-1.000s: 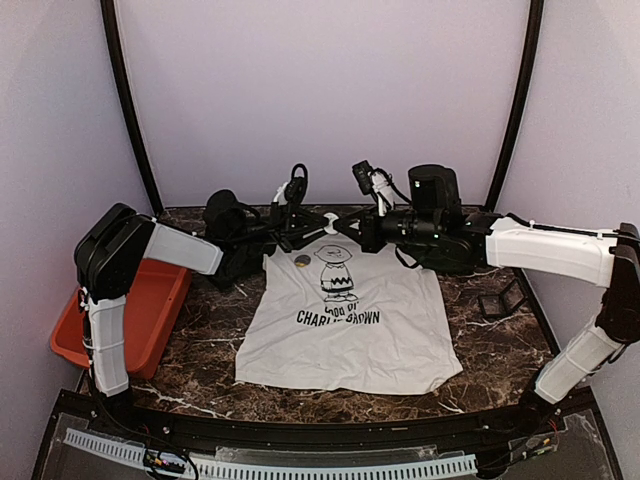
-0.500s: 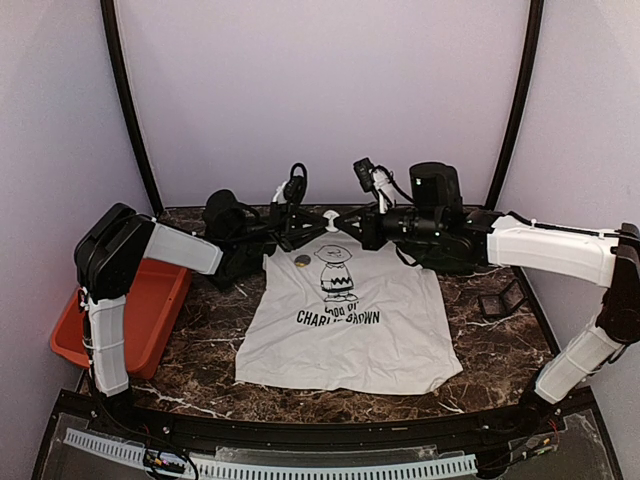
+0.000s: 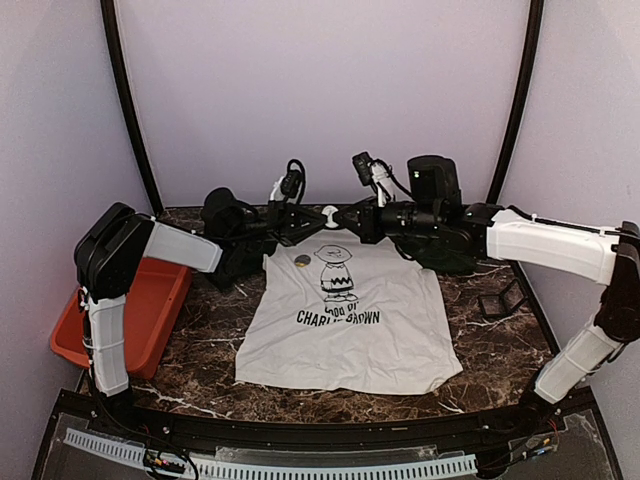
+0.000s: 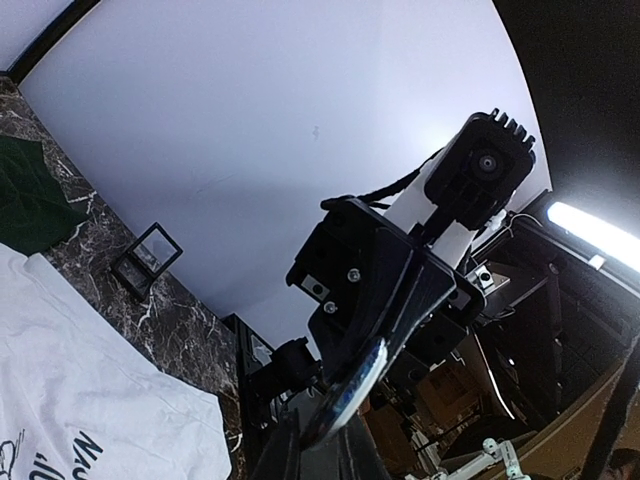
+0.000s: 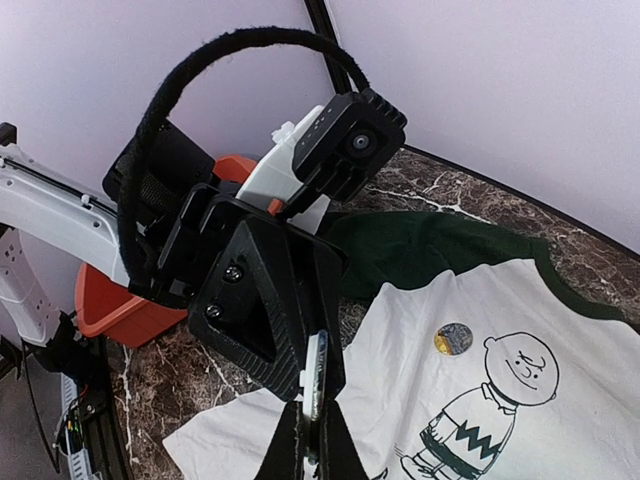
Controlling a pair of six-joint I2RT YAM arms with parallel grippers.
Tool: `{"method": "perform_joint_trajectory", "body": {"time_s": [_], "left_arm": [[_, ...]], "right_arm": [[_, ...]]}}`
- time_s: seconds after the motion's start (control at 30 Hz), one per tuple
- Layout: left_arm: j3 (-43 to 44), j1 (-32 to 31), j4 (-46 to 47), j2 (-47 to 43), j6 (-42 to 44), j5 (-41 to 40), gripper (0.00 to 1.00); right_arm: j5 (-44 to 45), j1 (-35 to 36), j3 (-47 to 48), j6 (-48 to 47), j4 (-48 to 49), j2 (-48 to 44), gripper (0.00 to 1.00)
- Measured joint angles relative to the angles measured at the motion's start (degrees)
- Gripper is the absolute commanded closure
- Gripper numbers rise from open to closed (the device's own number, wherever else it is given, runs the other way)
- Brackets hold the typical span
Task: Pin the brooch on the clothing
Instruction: Open the brooch at the center of the board.
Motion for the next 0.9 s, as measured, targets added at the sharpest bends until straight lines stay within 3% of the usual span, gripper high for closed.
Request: {"method": "perform_joint_trajectory", "body": {"time_s": [0.23,0.43,0.7,0.9], "left_arm": [[0.3,0.3,-0.8,0.1,2.8,-0.3,0.95],[0.4,0.3,-1.3,0.8,2.9,-0.7,0.80],[-0.2,0.3,-1.3,0.9,-3.6,-0.6,0.69],[-3.7,1.4,-1.3,0.2,-3.9,-0.4,0.57]], "right_arm": [[3.3,0.6,1.8,0.0,-1.2,1.2,1.00],[5.8,0.9,2.0,0.1,-2.0,1.6,1.00],[8.1,1.5,1.8,-0.4,-2.3,1.6,1.00],[9.4,1.6,1.0,-0.6,-2.8,1.6,1.00]]}}
